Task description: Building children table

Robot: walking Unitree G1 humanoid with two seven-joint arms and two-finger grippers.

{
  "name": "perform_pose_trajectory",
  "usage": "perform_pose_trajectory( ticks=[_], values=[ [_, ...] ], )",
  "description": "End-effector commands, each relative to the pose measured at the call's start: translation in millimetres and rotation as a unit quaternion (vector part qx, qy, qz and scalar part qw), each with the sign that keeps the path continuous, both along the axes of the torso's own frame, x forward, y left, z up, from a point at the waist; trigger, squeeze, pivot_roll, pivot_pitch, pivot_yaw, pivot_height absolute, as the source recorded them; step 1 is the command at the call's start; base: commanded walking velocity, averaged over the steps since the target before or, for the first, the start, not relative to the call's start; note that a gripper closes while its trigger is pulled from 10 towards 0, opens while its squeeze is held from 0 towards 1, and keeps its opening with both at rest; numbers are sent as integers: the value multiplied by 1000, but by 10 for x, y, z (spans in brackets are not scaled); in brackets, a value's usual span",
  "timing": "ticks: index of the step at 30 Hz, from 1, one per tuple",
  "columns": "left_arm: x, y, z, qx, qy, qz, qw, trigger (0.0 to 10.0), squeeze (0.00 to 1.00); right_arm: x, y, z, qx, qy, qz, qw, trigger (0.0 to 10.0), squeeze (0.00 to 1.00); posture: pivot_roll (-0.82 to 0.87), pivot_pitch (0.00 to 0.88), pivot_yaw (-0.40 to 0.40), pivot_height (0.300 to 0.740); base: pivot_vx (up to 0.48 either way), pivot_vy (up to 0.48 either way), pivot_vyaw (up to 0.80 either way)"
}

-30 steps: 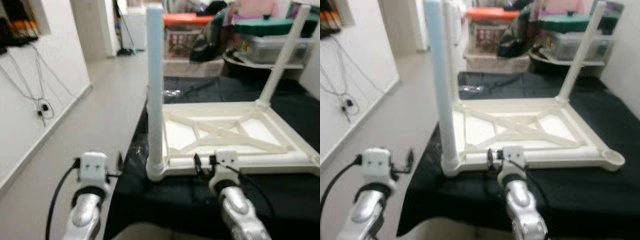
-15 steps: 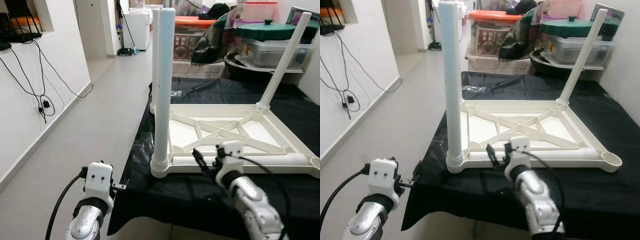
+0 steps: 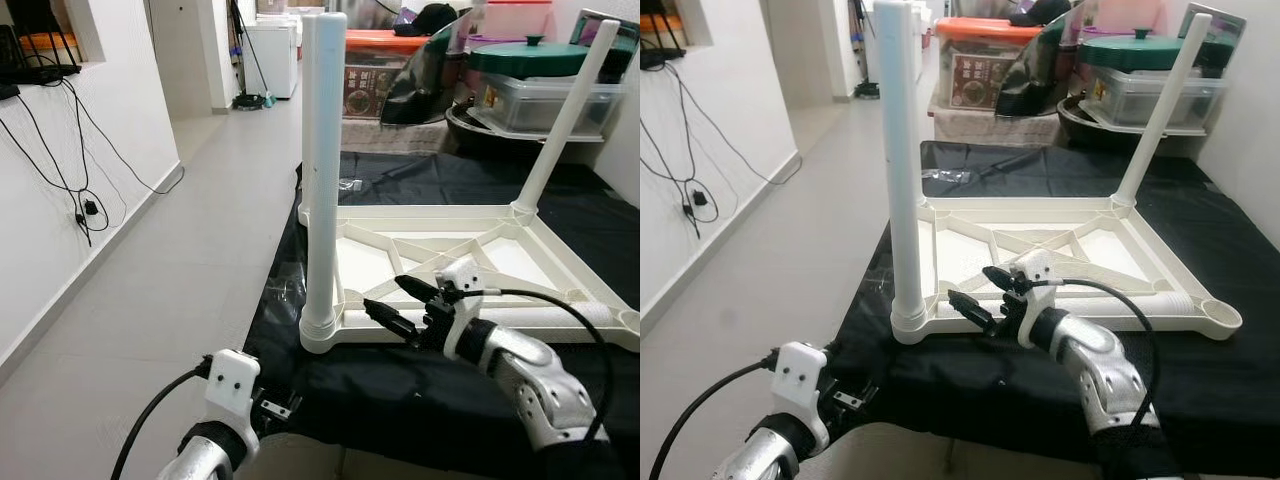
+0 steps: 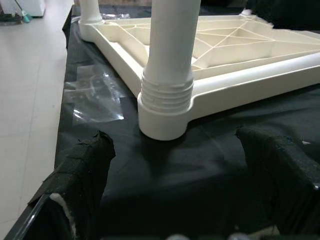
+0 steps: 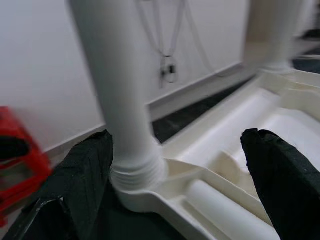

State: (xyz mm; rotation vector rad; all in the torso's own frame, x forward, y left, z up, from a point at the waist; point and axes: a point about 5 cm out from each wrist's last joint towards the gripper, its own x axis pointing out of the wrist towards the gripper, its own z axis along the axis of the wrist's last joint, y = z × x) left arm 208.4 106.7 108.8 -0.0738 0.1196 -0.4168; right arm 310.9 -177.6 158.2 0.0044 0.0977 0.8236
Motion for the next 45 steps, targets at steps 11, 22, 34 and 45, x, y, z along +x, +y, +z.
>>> perform_pose_trajectory(
  ticks=[11, 22, 34, 45],
  values=[
    [-94, -48, -23, 4, 6, -40, 999, 10000, 0, 145, 272, 203, 4, -35, 95, 995, 10000, 0, 101, 18, -37, 740, 0, 0, 0],
    [-100, -59, -10, 8, 4, -45, 999, 10000, 0, 260, 441, 305, 9, -54, 128, 990, 10000, 0, 107, 30, -45, 740, 0, 0, 0],
    [-124, -97, 20, 10, -7, -50, 999, 10000, 0, 417, 673, 376, 16, -60, 160, 985, 10000, 0, 117, 48, -60, 740, 0, 0, 0],
    [-144, -111, 25, 9, -5, -50, 999, 10000, 0, 546, 794, 445, 15, -66, 175, 982, 10000, 0, 120, 54, -66, 740, 0, 0, 0]
  ],
)
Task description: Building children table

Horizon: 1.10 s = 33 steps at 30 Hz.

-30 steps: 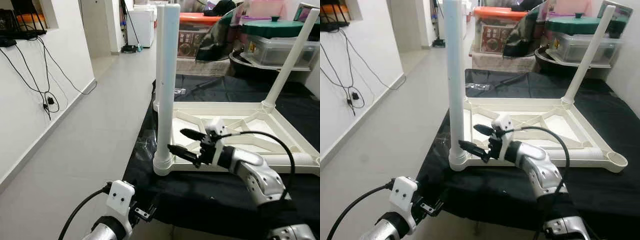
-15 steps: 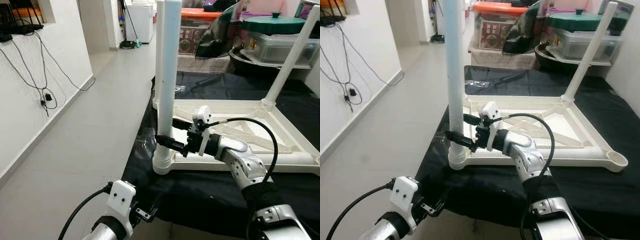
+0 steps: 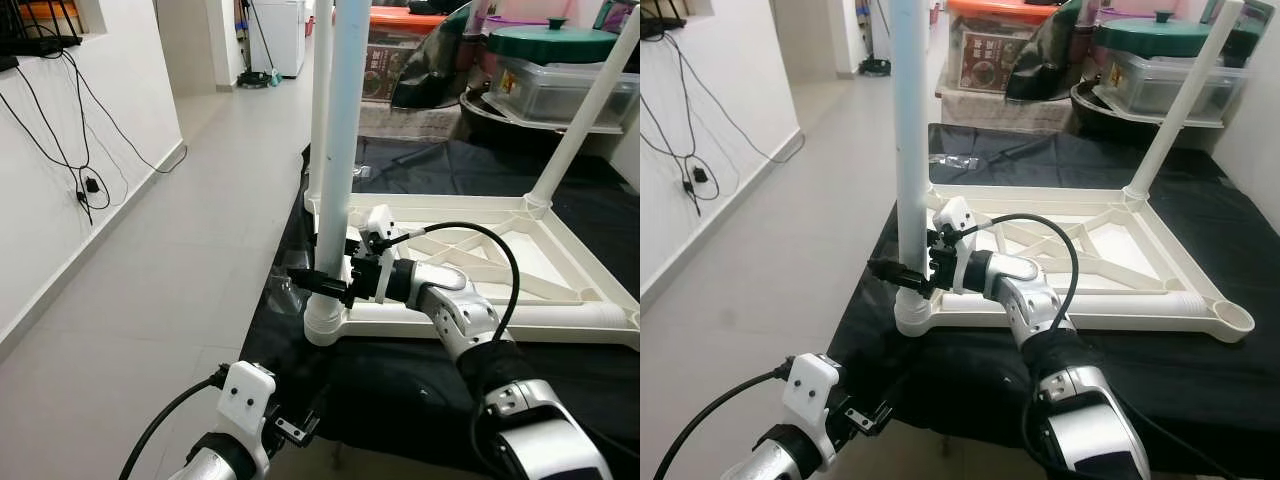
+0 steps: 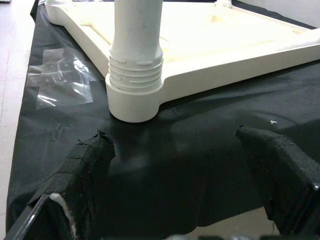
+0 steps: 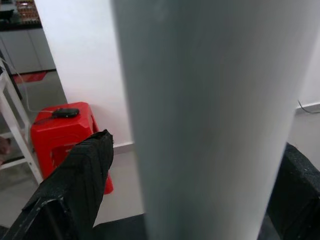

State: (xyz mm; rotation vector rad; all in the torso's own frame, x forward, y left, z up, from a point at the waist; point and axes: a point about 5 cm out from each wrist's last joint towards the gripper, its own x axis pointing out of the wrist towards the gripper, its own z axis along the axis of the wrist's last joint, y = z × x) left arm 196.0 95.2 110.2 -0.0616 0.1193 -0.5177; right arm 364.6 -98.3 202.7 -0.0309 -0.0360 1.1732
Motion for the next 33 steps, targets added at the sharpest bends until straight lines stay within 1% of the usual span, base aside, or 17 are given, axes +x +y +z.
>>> perform_pose_trajectory(
  ticks=[1, 21, 33],
  values=[
    [-22, 5, 11, 7, -2, 1, 1000, 10000, 0, 21, 6, 6, -4, -5, 0, 1000, 10000, 0, 124, 57, -69, 740, 0, 0, 0],
    [-21, 9, 5, 13, -3, -1, 1000, 10000, 0, 81, 7, 22, 4, -12, 1, 1000, 10000, 0, 123, 54, -65, 740, 0, 0, 0],
    [-19, 14, -2, 16, -2, -2, 1000, 10000, 0, 65, 31, 24, 9, -20, 18, 1000, 10000, 0, 123, 52, -61, 740, 0, 0, 0]
  ],
)
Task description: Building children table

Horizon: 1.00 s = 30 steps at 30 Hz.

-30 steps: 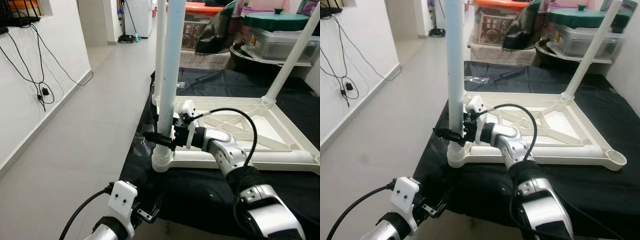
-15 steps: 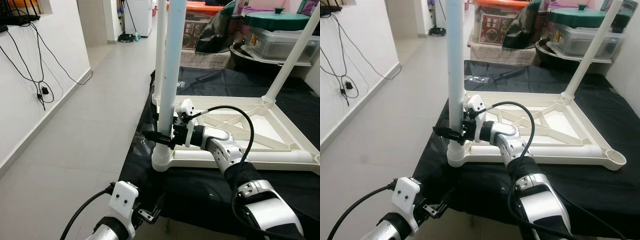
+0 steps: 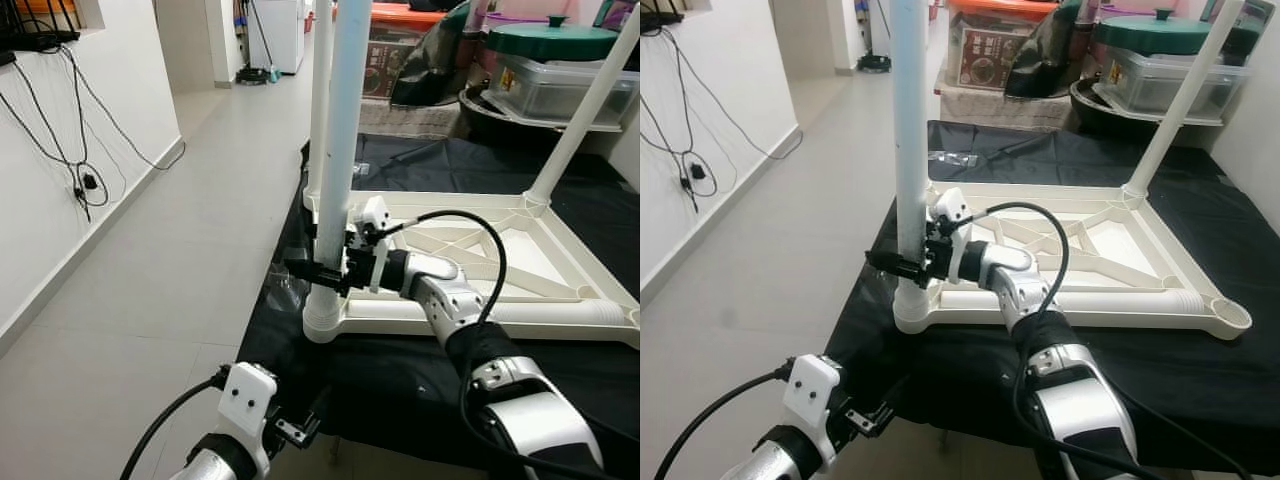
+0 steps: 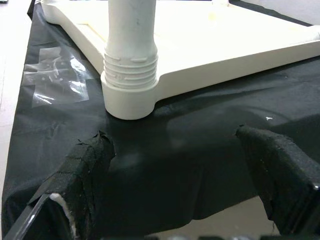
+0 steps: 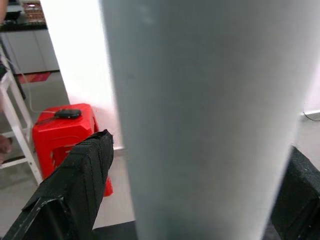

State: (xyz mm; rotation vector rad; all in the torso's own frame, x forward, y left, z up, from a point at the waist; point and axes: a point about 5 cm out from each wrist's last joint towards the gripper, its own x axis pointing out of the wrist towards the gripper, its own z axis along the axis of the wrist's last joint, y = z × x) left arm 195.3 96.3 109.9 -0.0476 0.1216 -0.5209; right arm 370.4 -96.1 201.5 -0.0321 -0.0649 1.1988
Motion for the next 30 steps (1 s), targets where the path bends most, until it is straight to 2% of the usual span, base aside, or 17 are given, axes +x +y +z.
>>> perform_pose_trajectory(
  ticks=[1, 6, 7, 10, 11, 27, 30],
  values=[
    [-12, 3, -1, 10, -1, 0, 1000, 10000, 0, 3, 14, 29, 0, -9, 9, 1000, 10000, 0, 123, 52, -61, 740, 0, 0, 0],
    [-12, 3, 0, 11, -1, -1, 1000, 10000, 0, 4, 21, 20, 1, -8, 8, 1000, 10000, 0, 125, 54, -62, 740, 0, 0, 0],
    [-10, 4, 0, 11, -1, -1, 1000, 10000, 0, 10, 23, 20, 2, -8, 5, 1000, 3255, 0, 125, 54, -61, 740, 0, 0, 0],
    [-9, 4, -1, 11, -1, 0, 1000, 10000, 0, 15, 23, 18, 2, -7, 3, 1000, 3255, 0, 125, 51, -61, 740, 0, 0, 0],
    [-8, 3, -1, 11, -1, 0, 1000, 10000, 0, 25, 22, 21, 0, -9, -3, 1000, 0, 0, 125, 53, -62, 740, 0, 0, 0],
    [-12, 5, -6, 12, 0, 1, 1000, 10000, 0, 15, 27, -10, 1, -19, -12, 1000, 0, 0, 123, 45, -62, 740, 0, 0, 0],
    [-15, 3, -9, 12, 0, 1, 1000, 10000, 0, 17, 8, -25, 5, -25, -34, 999, 0, 0, 125, 38, -63, 740, 0, 0, 0]
  ],
)
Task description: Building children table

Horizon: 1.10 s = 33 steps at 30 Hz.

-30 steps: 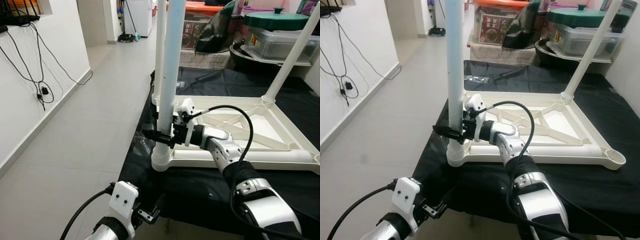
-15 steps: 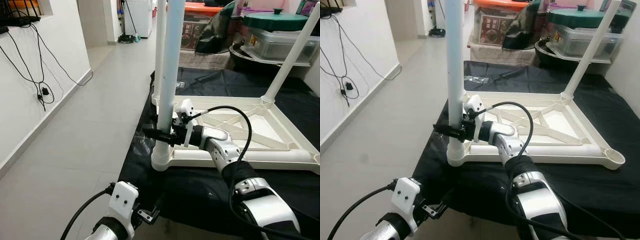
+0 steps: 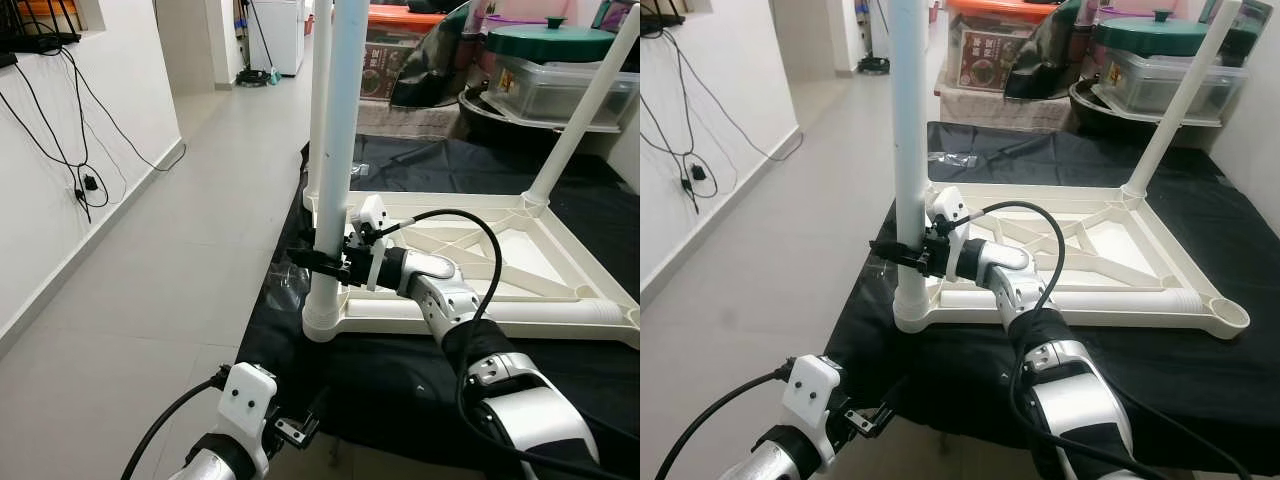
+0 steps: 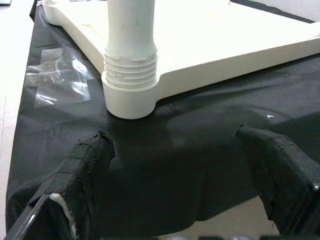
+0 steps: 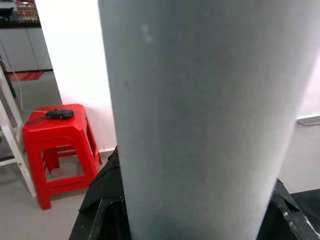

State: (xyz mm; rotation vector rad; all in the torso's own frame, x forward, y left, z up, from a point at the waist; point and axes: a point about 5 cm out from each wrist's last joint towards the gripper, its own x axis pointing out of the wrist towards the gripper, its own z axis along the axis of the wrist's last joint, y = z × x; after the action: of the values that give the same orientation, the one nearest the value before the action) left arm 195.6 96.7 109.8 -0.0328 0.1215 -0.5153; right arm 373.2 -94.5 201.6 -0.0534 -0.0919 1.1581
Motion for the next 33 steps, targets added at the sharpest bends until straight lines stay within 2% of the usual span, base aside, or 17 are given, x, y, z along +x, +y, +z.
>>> perform_pose_trajectory(
  ticks=[1, 3, 6, 9, 12, 15, 17, 19, 20, 21, 23, 25, 27, 28, 29, 30, 33],
  values=[
    [-18, -1, -7, 5, 2, -1, 1000, 10000, 0, -11, -9, -26, 5, -9, -14, 1000, 0, 0, 125, 38, -63, 740, 0, 0, 0],
    [-19, -1, -8, 5, 2, -1, 1000, 10000, 0, 4, -36, -33, 13, -12, -45, 999, 0, 0, 123, 36, -62, 740, 0, 0, 0],
    [-14, 1, -15, 5, 3, -1, 1000, 10000, 0, 60, -173, -129, 15, -13, -185, 983, 0, 0, 115, 32, -57, 740, 0, 0, 0],
    [-11, 3, -18, 5, 3, -1, 1000, 10000, 0, 64, -208, -160, 13, -14, -214, 977, 0, 0, 114, 31, -57, 740, 0, 0, 0],
    [-2, 0, -19, 6, 2, -4, 1000, 10000, 0, 70, -307, -265, 11, 2, -309, 951, 0, 0, 112, 26, -53, 740, 0, 0, 0],
    [5, 0, -22, 9, 1, -6, 1000, 10000, 0, 53, -446, -345, 20, 14, -448, 894, 0, 0, 110, 23, -52, 740, 0, 0, 0],
    [5, 0, -22, 9, 1, -6, 1000, 10000, 0, 53, -446, -345, 20, 14, -448, 894, 0, 0, 110, 23, -52, 740, 0, 0, 0],
    [11, 2, -21, 9, 1, -6, 1000, 10000, 0, 17, -541, -349, 23, 6, -537, 843, 0, 0, 108, 23, -51, 740, 0, 0, 0],
    [11, 2, -21, 9, 1, -6, 1000, 10000, 0, 17, -541, -349, 23, 6, -537, 843, 0, 0, 108, 23, -51, 740, 0, 0, 0],
    [13, 3, -21, 10, 0, -6, 1000, 10000, 0, -5, -574, -349, 27, 6, -568, 822, 0, 0, 108, 23, -51, 740, 0, 0, 0],
    [13, 3, -21, 10, 0, -6, 1000, 10000, 0, -5, -574, -349, 27, 6, -568, 822, 0, 0, 108, 23, -51, 740, 0, 0, 0],
    [13, 3, -13, 9, -1, -5, 1000, 10000, 0, -105, -634, -344, 50, 22, -678, 733, 0, 0, 109, 32, -54, 740, 0, 0, 0],
    [13, 3, -13, 9, -1, -5, 1000, 10000, 0, -105, -634, -344, 50, 22, -678, 733, 0, 0, 109, 32, -54, 740, 0, 0, 0],
    [13, 2, -11, 9, -2, -5, 1000, 10000, 0, -157, -592, -370, 70, 45, -719, 690, 0, 0, 112, 32, -55, 740, 0, 0, 0],
    [13, 2, -11, 9, -2, -5, 1000, 10000, 0, -157, -592, -370, 70, 45, -719, 690, 0, 0, 112, 32, -55, 740, 0, 0, 0],
    [14, 1, -9, 9, -3, -4, 1000, 10000, 0, -199, -532, -406, 85, 68, -745, 658, 0, 0, 114, 34, -57, 740, 0, 0, 0],
    [16, 1, -8, 10, -3, -4, 1000, 10000, 0, -232, -444, -452, 92, 94, -760, 637, 0, 0, 116, 36, -57, 740, 0, 0, 0]
  ],
)
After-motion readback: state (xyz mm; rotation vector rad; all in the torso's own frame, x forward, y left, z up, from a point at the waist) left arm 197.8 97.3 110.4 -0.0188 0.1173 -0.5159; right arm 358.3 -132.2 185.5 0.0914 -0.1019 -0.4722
